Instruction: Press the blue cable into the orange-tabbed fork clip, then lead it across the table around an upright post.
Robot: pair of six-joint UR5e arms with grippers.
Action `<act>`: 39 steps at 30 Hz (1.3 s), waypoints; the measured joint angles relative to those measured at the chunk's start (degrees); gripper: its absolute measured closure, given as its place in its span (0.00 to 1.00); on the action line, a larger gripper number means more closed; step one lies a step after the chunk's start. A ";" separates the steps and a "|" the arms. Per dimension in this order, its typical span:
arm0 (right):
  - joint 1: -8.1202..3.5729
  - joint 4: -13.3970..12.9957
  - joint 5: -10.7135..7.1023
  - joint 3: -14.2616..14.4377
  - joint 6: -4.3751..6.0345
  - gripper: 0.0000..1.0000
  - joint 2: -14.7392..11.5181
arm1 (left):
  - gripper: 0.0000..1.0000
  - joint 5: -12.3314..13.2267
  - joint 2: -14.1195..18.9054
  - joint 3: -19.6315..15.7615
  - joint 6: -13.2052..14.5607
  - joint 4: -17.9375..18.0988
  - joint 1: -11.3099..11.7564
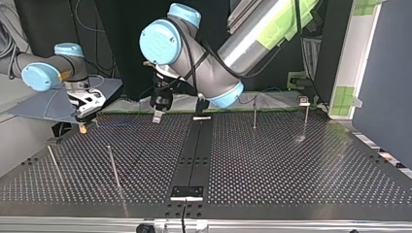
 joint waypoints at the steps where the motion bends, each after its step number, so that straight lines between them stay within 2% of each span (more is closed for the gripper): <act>1: -0.01 0.00 -0.01 0.00 0.00 1.00 -0.42 | 0.01 0.00 0.00 0.00 -0.03 0.00 0.00; 7: -0.03 0.00 -0.05 -0.01 0.03 1.00 -3.15 | 0.01 0.27 0.00 0.00 -1.23 0.52 -0.36; 11: -0.04 -0.03 -0.06 -0.01 0.08 1.00 -5.03 | 0.01 1.56 0.00 0.01 -2.91 1.86 -0.49; 27: 0.12 -0.07 -1.11 -0.31 0.10 1.00 -13.19 | 0.01 9.28 -0.07 0.01 -10.73 9.46 0.61; 34: 0.56 -0.08 -2.55 -0.52 0.11 1.00 -16.52 | 0.01 12.55 -0.10 0.14 -13.99 9.41 1.49; 39: 0.90 -0.09 -3.53 -0.52 0.15 1.00 -19.15 | 0.01 15.43 -0.84 2.18 -16.88 9.60 1.18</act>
